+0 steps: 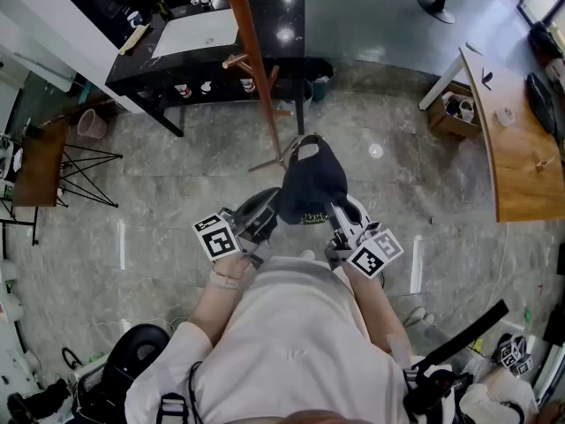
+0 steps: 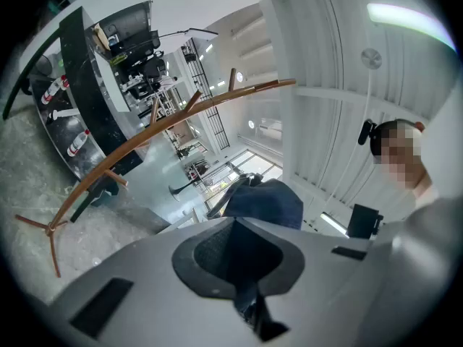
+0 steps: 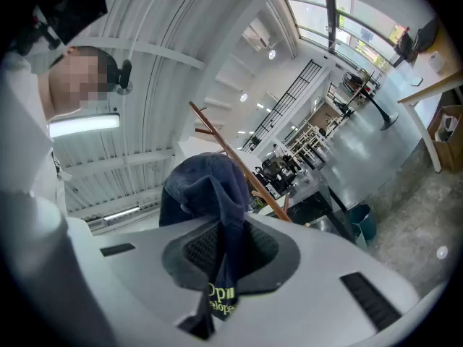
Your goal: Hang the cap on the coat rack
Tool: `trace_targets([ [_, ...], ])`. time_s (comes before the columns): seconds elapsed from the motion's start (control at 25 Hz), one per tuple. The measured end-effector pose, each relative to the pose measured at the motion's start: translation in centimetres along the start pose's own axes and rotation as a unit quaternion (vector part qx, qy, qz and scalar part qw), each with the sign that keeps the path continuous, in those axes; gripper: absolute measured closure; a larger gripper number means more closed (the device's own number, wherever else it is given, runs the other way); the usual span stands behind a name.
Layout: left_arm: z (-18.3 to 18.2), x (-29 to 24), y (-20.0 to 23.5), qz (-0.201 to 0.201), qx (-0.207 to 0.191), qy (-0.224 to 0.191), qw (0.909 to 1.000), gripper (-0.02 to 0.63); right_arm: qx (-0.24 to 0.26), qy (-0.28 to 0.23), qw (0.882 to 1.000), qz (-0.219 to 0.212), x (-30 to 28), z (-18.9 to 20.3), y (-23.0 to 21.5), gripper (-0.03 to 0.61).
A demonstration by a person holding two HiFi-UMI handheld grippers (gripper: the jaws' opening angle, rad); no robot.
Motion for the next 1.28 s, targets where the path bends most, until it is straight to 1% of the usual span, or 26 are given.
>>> trace_targets([
  [0.2, -2.7, 2.6, 1.3, -0.004, -0.001, -0.007, 1.0000, 0.606, -0.002, 0.007, 1.000, -0.007, -3.2, 1.2, 1.9, 0.532],
  [0.4, -6.2, 6.5, 3.1, -0.018, 0.000, -0.030, 0.9994, 0.606, 0.002, 0.025, 0.999, -0.023, -8.4, 3.0, 4.6, 0.532],
  [0.84, -17.3, 18.6, 9.3, -0.055, 0.005, -0.067, 0.9962, 0.606, 0.005, 0.078, 0.996, -0.053, -24.0, 9.1, 12.7, 0.532],
  [1.28, -27.9, 29.7, 14.9, -0.069, 0.009, -0.106, 0.9919, 0.606, 0.024, 0.119, 0.990, -0.072, -38.0, 14.3, 21.4, 0.532],
])
Point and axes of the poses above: the fingertips, and each gripper's own axes: x backward along the fingers, y to its left, z out of its underside, the point moved 9 cm from there along x, backward along the fingers, and after that the axes turned 15 degrees about z, right-handed, at the moved point
